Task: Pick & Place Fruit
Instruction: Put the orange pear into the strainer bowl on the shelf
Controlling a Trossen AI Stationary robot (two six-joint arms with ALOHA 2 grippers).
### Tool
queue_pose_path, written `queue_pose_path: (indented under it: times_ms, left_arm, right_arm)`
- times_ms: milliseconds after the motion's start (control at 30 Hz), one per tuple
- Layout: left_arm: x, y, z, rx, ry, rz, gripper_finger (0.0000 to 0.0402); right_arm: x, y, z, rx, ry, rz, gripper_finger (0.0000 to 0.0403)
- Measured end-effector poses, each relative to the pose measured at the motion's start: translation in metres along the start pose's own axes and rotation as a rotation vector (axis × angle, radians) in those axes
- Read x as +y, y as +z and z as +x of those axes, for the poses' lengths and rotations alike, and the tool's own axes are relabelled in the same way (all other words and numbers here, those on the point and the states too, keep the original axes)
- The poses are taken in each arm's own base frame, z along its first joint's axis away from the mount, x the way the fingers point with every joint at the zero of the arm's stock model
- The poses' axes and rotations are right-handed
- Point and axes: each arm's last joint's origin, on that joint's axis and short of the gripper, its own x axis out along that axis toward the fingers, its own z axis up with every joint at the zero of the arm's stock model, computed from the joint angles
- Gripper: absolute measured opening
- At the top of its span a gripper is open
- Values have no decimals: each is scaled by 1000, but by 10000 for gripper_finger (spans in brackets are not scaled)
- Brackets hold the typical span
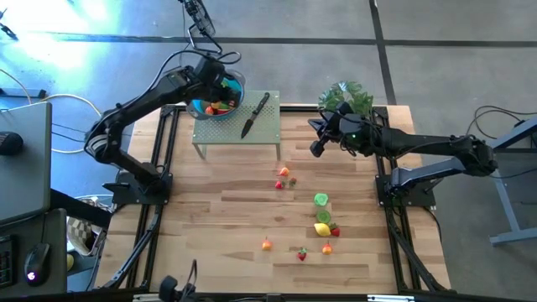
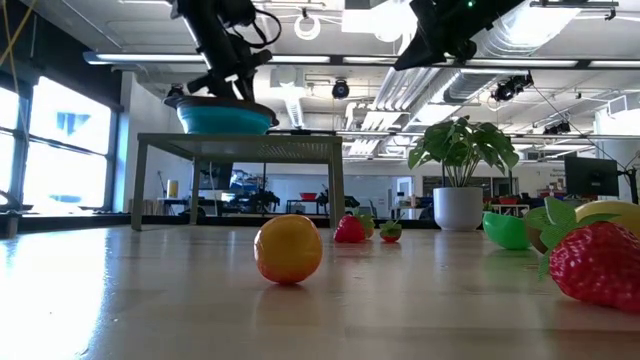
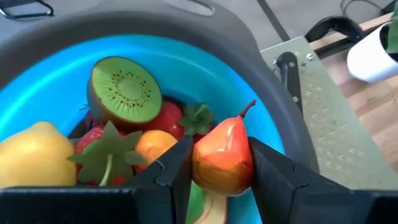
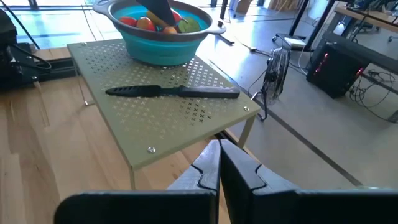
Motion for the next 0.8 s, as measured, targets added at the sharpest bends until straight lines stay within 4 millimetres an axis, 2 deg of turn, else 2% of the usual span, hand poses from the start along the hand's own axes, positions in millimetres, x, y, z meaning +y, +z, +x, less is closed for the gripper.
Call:
queue_pose_path:
  times_ms: [800]
  left_arm:
    - [0,0,3,7,5,1,129]
  right_arm:
    - [0,0,0,-4,0,2,3]
